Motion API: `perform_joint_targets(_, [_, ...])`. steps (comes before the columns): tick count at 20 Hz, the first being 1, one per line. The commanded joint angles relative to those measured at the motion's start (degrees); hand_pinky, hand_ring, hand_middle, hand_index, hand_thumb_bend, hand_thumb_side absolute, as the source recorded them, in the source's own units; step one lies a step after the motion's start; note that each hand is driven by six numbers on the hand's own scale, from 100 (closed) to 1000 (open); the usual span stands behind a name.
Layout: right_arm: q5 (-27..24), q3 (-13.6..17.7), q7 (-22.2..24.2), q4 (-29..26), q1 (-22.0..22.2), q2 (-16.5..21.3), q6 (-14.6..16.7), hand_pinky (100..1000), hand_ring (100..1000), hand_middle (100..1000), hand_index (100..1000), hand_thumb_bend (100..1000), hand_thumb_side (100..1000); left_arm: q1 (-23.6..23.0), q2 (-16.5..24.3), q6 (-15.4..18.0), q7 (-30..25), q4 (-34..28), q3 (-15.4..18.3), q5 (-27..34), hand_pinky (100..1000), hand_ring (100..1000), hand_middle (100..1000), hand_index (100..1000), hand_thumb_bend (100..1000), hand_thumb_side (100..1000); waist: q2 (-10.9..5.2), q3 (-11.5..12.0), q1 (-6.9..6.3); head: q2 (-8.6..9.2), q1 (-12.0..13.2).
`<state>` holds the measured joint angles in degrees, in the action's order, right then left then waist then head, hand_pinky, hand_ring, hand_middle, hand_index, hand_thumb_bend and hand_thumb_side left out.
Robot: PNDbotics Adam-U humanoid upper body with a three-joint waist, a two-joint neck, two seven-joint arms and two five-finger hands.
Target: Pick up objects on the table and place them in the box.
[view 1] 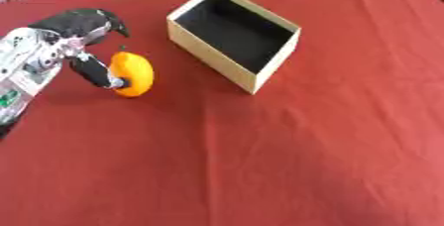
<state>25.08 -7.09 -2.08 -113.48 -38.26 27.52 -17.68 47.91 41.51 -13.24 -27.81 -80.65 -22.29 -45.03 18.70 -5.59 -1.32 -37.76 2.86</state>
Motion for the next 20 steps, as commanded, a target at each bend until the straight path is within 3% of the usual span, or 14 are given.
perform_joint_targets(1, [-0.51,0.35,-0.01,-1.12,-0.50,0.71,0.01,932,823,674,879,100,788,1.61,-0.22,1.28,-0.16,3.40,1.32,0.30,652,841,793,829,618,235,-0.90,-0.16,-0.02,-0.37,0.00])
perform_joint_targets(5, [-0.74,0.33,-0.14,-1.12,-0.25,0.52,-0.06,933,823,673,881,100,790,2.49,-1.47,1.19,-0.59,7.18,1.65,-0.60,644,835,782,813,576,243,-0.85,-0.29,-0.18,-0.75,0.07])
perform_joint_targets(7, [-0.77,0.37,-0.18,-1.12,-0.21,0.53,-0.07,933,823,673,880,100,790,2.73,-2.02,1.22,-0.09,8.66,2.03,-0.63,593,793,709,777,507,244,-0.85,-0.37,-0.17,-0.74,0.05])
perform_joint_targets(9, [-0.75,0.50,-0.30,-1.12,-0.12,0.64,-0.19,934,824,673,881,100,790,2.69,-2.17,1.06,1.49,8.71,2.65,0.23,464,698,594,711,397,220,-0.83,-0.38,-0.14,-0.73,-0.01])
perform_joint_targets(10, [-0.76,0.54,-0.37,-1.12,-0.03,0.68,-0.27,934,824,673,882,100,791,2.63,-2.09,0.86,2.67,8.07,3.01,0.79,346,606,536,655,218,165,-0.82,-0.35,-0.13,-0.72,0.02])
perform_joint_targets(12, [-0.82,0.56,-0.42,-1.12,0.16,0.78,-0.40,935,824,674,882,100,792,2.24,-1.49,0.32,5.41,5.03,3.65,2.06,315,584,555,661,100,128,-0.81,-0.25,-0.15,-0.60,-0.02])
perform_joint_targets(17, [-0.84,0.61,-0.46,-1.12,0.33,0.74,-0.55,935,825,673,882,100,792,2.33,0.17,-1.17,6.93,-2.24,5.29,3.22,272,544,555,660,100,103,-0.92,0.06,-0.13,-0.50,-0.27])
perform_joint_targets(20, [-0.85,0.58,-0.45,-1.12,0.35,0.74,-0.60,935,825,674,882,100,792,3.23,0.66,-1.67,6.88,-4.03,6.39,3.99,255,528,554,662,100,156,-0.96,0.15,-0.08,-0.45,-0.23])
